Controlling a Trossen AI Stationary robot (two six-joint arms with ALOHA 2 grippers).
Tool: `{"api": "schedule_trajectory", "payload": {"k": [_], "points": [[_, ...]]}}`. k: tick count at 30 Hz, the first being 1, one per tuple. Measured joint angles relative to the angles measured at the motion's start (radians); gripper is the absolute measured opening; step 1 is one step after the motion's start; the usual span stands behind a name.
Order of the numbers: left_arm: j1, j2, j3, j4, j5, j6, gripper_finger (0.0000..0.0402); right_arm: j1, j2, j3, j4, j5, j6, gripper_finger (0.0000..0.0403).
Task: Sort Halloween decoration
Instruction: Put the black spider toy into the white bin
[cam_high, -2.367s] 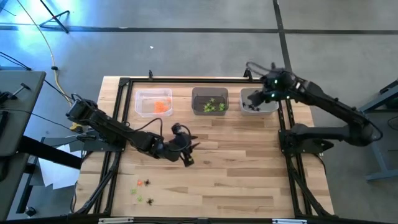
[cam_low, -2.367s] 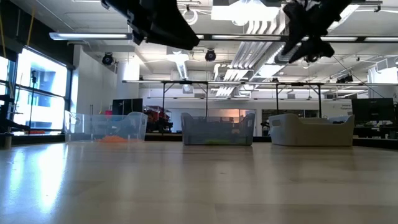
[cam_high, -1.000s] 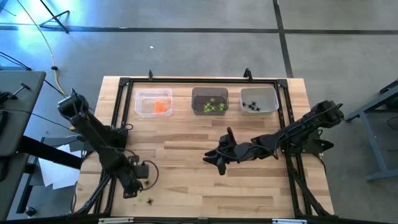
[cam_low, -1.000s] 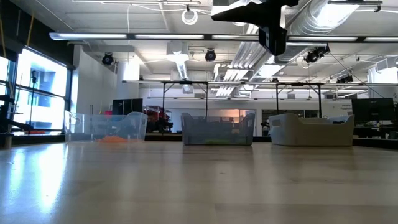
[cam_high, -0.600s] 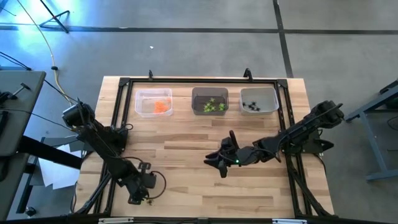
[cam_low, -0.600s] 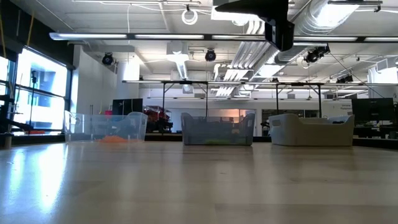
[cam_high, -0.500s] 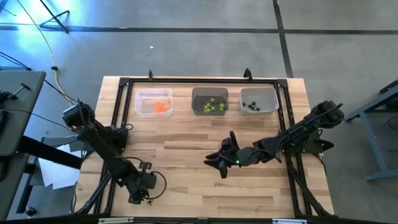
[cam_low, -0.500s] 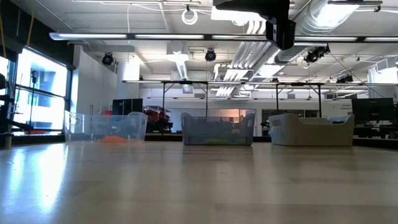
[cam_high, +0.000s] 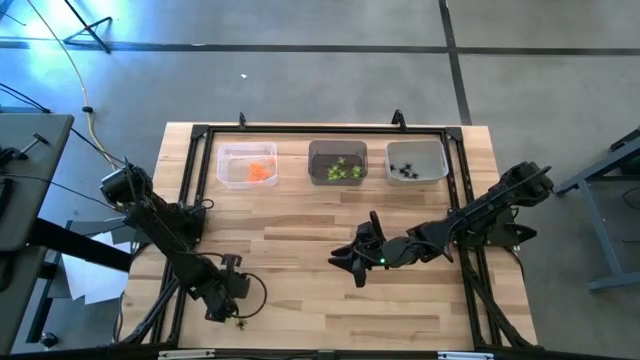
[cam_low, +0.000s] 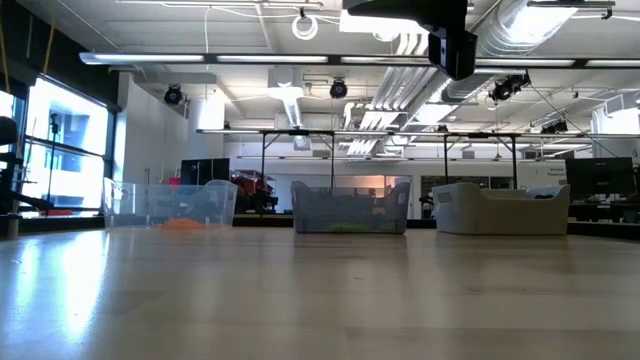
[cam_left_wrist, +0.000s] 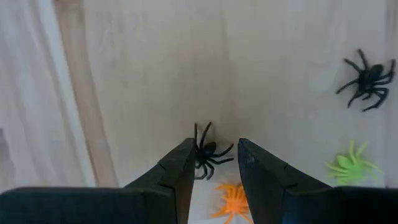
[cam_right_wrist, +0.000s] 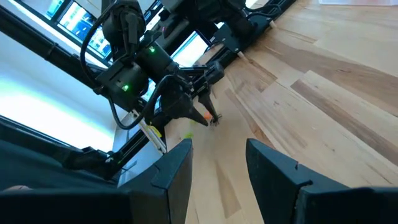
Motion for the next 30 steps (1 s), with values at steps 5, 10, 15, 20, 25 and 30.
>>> {"api": "schedule_trajectory", "payload": {"k": [5, 10, 15, 20, 25, 30], "points": [[0.0, 0.0, -0.022, 0.017, -0.015, -0.008, 0.0109, 0.0, 0.0, 0.0, 0.0, 0.0, 0.0, 0.0147], [0.0, -0.004, -0.079, 0.04, -0.051, -0.009, 0.0109, 0.0, 0.0, 0.0, 0.0, 0.0, -0.003, 0.0147], [-0.001, -0.012, -0.133, 0.097, -0.061, -0.025, 0.0109, 0.0, 0.0, 0.0, 0.0, 0.0, -0.008, 0.0147], [-0.002, -0.011, -0.137, 0.101, -0.075, -0.039, 0.0106, 0.0, 0.0, 0.0, 0.0, -0.001, -0.008, 0.0147], [-0.001, -0.011, -0.138, 0.098, -0.084, -0.089, 0.007, 0.0, 0.0, 0.0, 0.0, -0.002, -0.018, 0.0147], [0.0, -0.011, -0.138, 0.092, -0.093, -0.177, 0.0008, 0.0, 0.0, 0.0, 0.0, -0.002, -0.019, 0.0147]]}}
